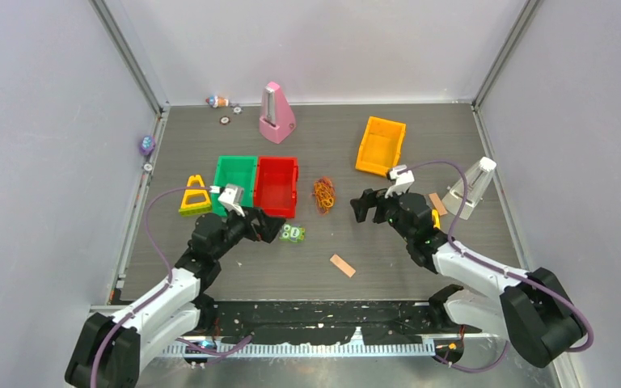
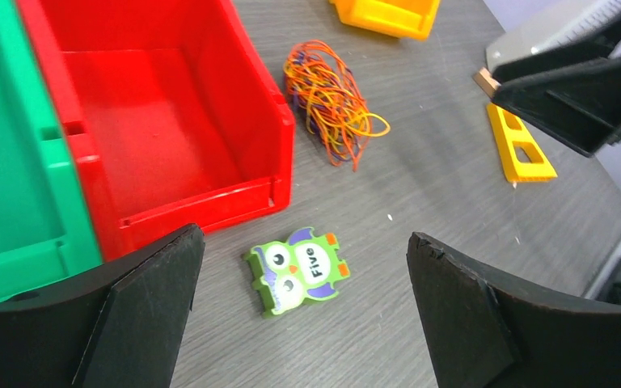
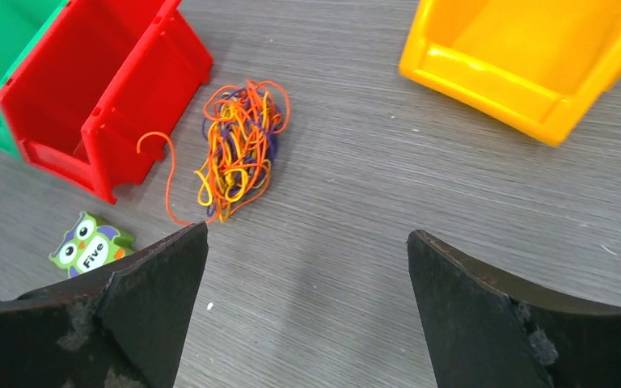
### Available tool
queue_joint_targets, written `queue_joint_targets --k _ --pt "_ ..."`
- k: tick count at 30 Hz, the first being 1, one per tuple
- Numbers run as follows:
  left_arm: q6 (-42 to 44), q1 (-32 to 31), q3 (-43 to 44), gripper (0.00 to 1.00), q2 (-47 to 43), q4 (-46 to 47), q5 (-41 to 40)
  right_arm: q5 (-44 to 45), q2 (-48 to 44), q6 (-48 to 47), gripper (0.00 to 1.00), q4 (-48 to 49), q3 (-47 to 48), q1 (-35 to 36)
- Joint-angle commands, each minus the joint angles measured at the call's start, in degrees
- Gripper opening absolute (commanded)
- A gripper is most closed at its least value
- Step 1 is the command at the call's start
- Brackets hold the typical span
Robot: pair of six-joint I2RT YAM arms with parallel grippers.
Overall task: Untangle the cables
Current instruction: Untie the cable.
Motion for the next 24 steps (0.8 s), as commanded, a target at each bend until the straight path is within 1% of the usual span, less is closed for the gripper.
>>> queue_joint_targets --k 1,2,5,12,17,18,20,24 --pt "3.8 -2.3 2.5 0.99 1.8 5.3 5.2 -3.0 3.4 -1.7 0.98 5.2 3.4 2.1" --pt "4.5 -2.8 2.7 0.98 1.9 5.3 5.2 -4.0 4.8 -1.7 0.97 5.3 3.8 2.5" --pt "5.3 -3.8 2.9 0.98 2.0 5.3 5.7 -6.1 7.8 -1.8 0.97 5.4 5.7 3.8" --pt "6.4 -4.7 3.6 0.98 3.7 4.8 5.5 -7.7 14.1 -2.1 0.94 4.1 10.5 6.5" --pt "6.6 -5.0 4.6 0.97 5.6 4.5 5.4 -5.4 20.8 -0.3 0.88 3.1 14.7 7.3" --pt "6.7 -5.0 4.7 0.97 5.6 4.5 5.4 -4.4 21.7 0.1 0.85 3.0 15.8 7.3" --pt "6.8 -5.1 4.6 0.97 5.5 4.4 5.1 -4.1 24.5 1.6 0.82 2.5 18.1 7.3" --pt "7.2 -5.1 4.5 0.97 5.0 4.0 4.8 -2.4 30.8 3.8 0.81 0.1 22.0 7.3"
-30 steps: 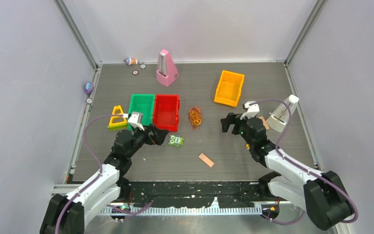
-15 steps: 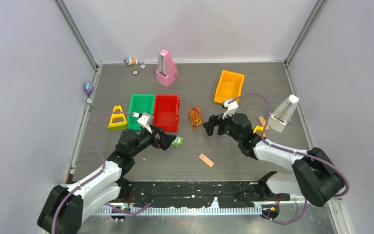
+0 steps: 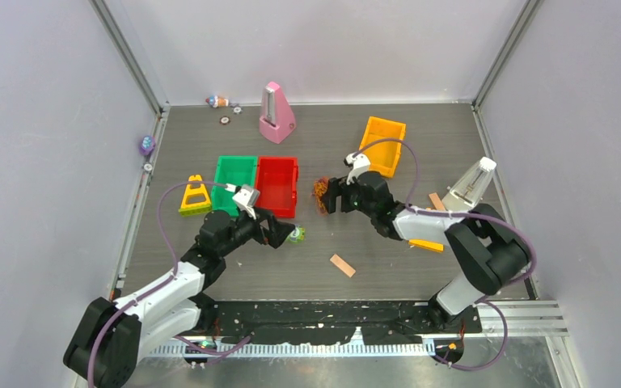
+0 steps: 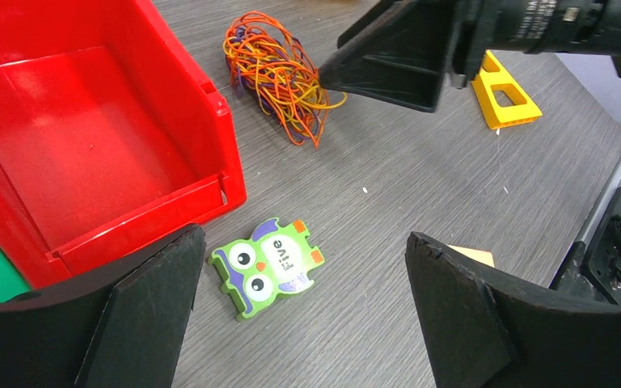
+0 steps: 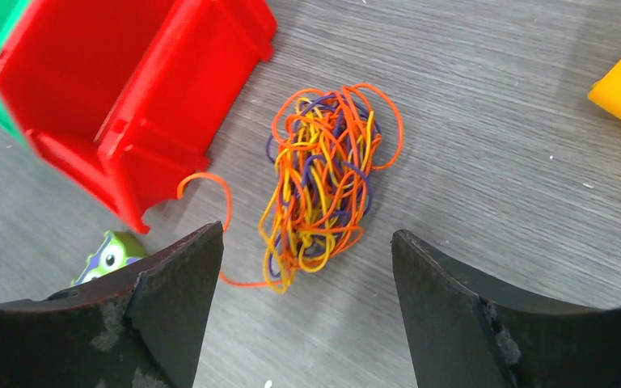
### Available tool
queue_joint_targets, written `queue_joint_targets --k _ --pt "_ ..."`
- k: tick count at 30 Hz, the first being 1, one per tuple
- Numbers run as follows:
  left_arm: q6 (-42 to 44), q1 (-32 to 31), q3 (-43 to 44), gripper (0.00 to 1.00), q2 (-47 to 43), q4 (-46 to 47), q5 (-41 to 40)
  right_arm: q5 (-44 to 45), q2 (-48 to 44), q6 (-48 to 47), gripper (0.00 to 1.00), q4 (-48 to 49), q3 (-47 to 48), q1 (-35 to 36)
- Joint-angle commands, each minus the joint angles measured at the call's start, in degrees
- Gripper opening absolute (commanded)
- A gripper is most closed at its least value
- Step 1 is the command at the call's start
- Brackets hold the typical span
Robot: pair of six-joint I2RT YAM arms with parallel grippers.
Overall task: Untangle the cables
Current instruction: Untie the cable.
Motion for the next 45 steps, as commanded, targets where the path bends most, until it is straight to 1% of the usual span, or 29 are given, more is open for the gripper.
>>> queue_joint_targets --k 1,4,5,8,9,10,11,12,14,17,20,22,26,30,32,35,42,45 --pt "1.5 -0.3 2.1 0.97 -0.5 2.5 0.1 2.5 4.3 3.2 0.81 -1.5 4.8 0.3" --pt "1.6 -0.3 2.4 0.97 -0.1 2.3 0.2 1.8 7.1 4.1 0.78 -2.2 6.2 0.3" --pt "1.7 -0.3 2.5 0.97 0.0 2.3 0.3 -0.3 7.5 3.8 0.73 -3.5 7.5 0.2" --pt "1.8 -0.4 2.6 0.97 0.2 2.3 0.6 -0.7 8.7 3.1 0.63 -6.3 9.7 0.3" --pt "1.8 -0.4 2.6 0.97 0.3 2.2 0.7 -0.4 8.8 2.9 0.53 -6.9 9.9 0.3" --pt "1.9 -0.4 2.7 0.97 0.3 2.2 0.8 -0.4 8.6 2.8 0.4 -7.0 9.9 0.3" --pt "1.8 -0.4 2.7 0.97 0.4 2.3 0.9 -0.2 8.3 2.8 0.32 -6.7 9.6 0.3" --pt "1.8 -0.4 2.7 0.97 0.3 2.3 1.1 -0.2 8.0 2.8 0.19 -6.5 9.4 0.3" --pt "1.7 -0.4 2.8 0.97 0.6 2.3 1.3 -0.1 6.9 2.7 0.08 -5.8 8.8 0.3" --pt "1.6 -0.4 3.1 0.97 1.2 2.4 1.8 -0.7 3.6 2.3 0.06 -2.7 6.0 0.3" --pt "1.5 -0.6 3.4 0.96 1.8 2.4 2.0 -5.1 0.0 1.4 0.06 2.6 2.3 0.4" --pt "2.0 -1.2 3.9 0.94 2.3 1.7 1.6 -7.2 -2.7 1.1 0.06 6.2 -0.2 0.4" --pt "4.2 -4.0 6.0 0.93 3.1 -1.7 -0.3 -7.4 -9.5 0.6 0.06 11.7 -5.3 0.4" --pt "3.8 -5.0 6.4 0.94 4.1 -1.1 -0.8 -8.8 -14.6 0.1 0.06 15.9 -9.5 0.4" --pt "2.8 -5.0 6.9 0.95 5.1 0.0 -0.2 -11.6 -16.5 0.0 0.06 17.7 -11.0 0.4" --pt "-0.1 -5.0 7.9 0.96 6.5 1.8 0.1 -13.5 -18.8 0.1 0.06 19.9 -12.9 0.3" --pt "-2.2 -5.0 11.4 0.99 7.8 2.0 -1.0 -13.3 -22.2 -0.4 0.06 20.7 -15.0 0.3" --pt "-3.3 -4.9 12.7 1.0 8.9 2.6 -1.7 -11.6 -24.2 -0.3 0.06 22.4 -17.0 0.3"
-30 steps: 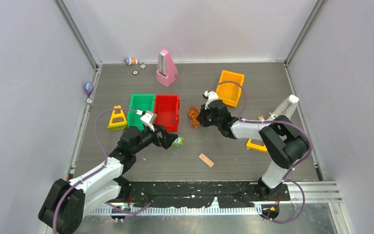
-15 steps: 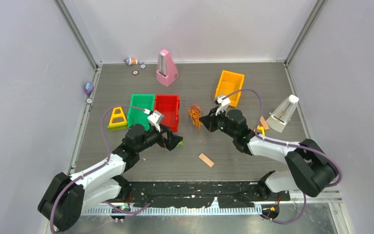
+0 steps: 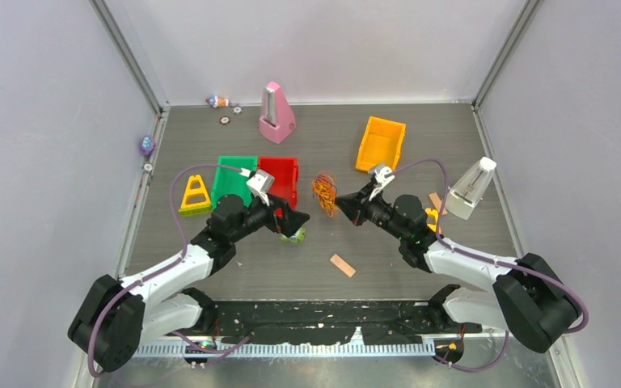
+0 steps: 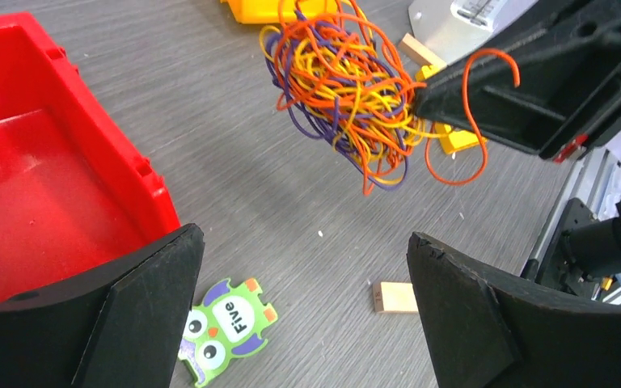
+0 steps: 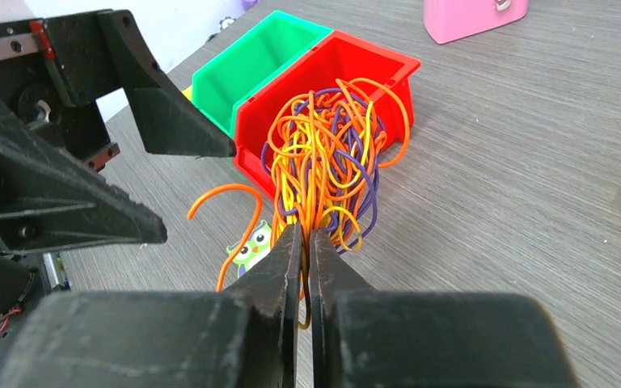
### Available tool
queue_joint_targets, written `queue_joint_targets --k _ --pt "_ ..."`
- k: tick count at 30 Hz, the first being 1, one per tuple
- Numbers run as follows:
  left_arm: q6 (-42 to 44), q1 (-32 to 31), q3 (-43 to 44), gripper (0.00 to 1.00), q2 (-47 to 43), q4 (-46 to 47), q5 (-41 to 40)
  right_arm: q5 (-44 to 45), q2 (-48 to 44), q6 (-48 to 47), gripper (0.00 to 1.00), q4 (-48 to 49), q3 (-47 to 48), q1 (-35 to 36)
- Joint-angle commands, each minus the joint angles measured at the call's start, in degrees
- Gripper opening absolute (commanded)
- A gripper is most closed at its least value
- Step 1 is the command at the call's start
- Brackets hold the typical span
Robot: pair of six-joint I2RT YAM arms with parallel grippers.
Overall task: Untangle the cables
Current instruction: Untie the cable.
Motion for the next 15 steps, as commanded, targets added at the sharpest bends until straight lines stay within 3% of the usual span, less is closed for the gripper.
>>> queue_joint_targets --k 1,7,11,15 --pt "-2.3 -0.1 3.6 1.0 1.6 4.2 -1.4 1.1 -4.1 -0.7 0.06 6.9 -2.0 0.3" --pt "-7.2 2.0 5.0 1.0 5.2 10.2 1.5 -1.1 -6.5 -0.8 0.06 10.1 -4.4 0.4" --pt "-13.9 6.6 5.8 0.99 9.3 16.8 8.5 -3.8 -6.4 -0.6 0.06 12.7 -5.2 0.3" --pt "-16.5 7.4 4.7 0.97 12.9 26.9 15.7 -6.8 -5.4 0.1 0.06 14.7 -5.3 0.3"
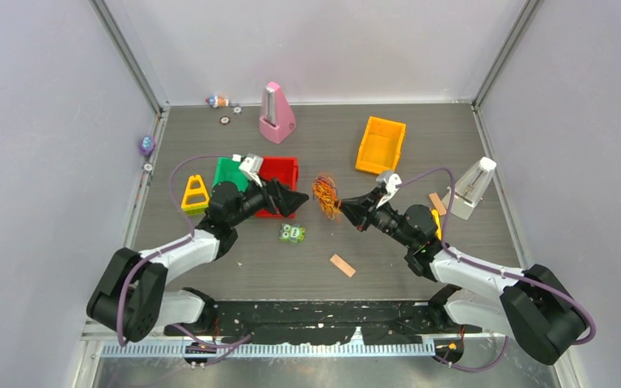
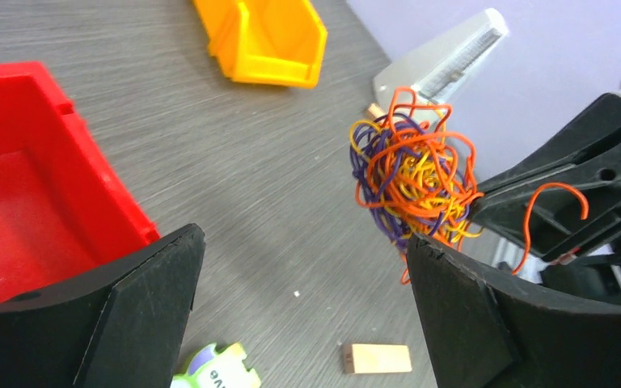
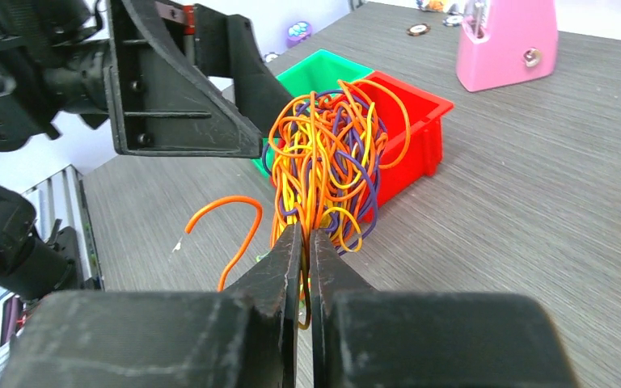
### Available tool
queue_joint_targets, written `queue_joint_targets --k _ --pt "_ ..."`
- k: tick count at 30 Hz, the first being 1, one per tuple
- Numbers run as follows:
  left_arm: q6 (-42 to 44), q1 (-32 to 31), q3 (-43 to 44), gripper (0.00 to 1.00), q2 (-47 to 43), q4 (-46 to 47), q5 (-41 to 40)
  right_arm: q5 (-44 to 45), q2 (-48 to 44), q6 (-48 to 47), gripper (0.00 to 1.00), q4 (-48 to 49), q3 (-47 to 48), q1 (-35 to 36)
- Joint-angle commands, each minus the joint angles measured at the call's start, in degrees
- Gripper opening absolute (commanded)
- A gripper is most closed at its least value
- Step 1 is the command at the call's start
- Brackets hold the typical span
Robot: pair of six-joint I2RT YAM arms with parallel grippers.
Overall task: Untangle the cables
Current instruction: Untie the cable.
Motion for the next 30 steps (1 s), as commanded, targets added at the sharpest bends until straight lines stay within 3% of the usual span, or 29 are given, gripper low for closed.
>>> queue_joint_targets --k 1,13,14,18,19,20,22,23,26,30 --pt "-4.9 0.5 1.2 0.96 2.6 14.6 10.2 -4.2 0.0 0.1 0.06 7.1 0.6 0.4" --pt "-5.6 -1.3 2.3 0.87 6.8 20.5 15.9 -9.5 6.1 1.8 0.06 7.1 3.9 0.3" --pt "-5.7 -1.4 2.5 0.82 7.3 20.7 16.0 -9.6 6.3 1.9 0.06 7.4 4.0 0.3" --pt "-6.0 -1.4 2.8 0.13 8.4 21.8 17.1 -9.7 6.5 1.7 0.06 6.9 4.2 0.3" --pt "-5.9 -1.4 2.8 0.01 8.3 21.8 17.0 -9.3 6.6 1.6 0.06 6.7 4.3 0.3" --pt "-5.5 -1.4 2.7 0.0 8.1 21.5 16.7 -9.1 6.8 1.4 0.08 6.3 4.5 0.3" --pt "-4.6 -1.4 2.2 0.0 7.4 20.6 16.0 -8.6 7.3 1.1 0.19 5.7 4.9 0.4" --pt "-3.9 -1.4 2.0 0.0 7.0 19.9 15.8 -8.1 7.5 1.0 0.34 5.4 5.0 0.4" --pt "-1.8 -1.4 1.7 0.0 5.8 17.7 15.5 -6.1 7.3 0.4 0.67 4.2 5.1 0.3" --pt "0.1 -1.5 2.0 0.0 5.2 15.3 15.8 -3.5 4.6 0.5 0.77 3.4 3.8 -1.2"
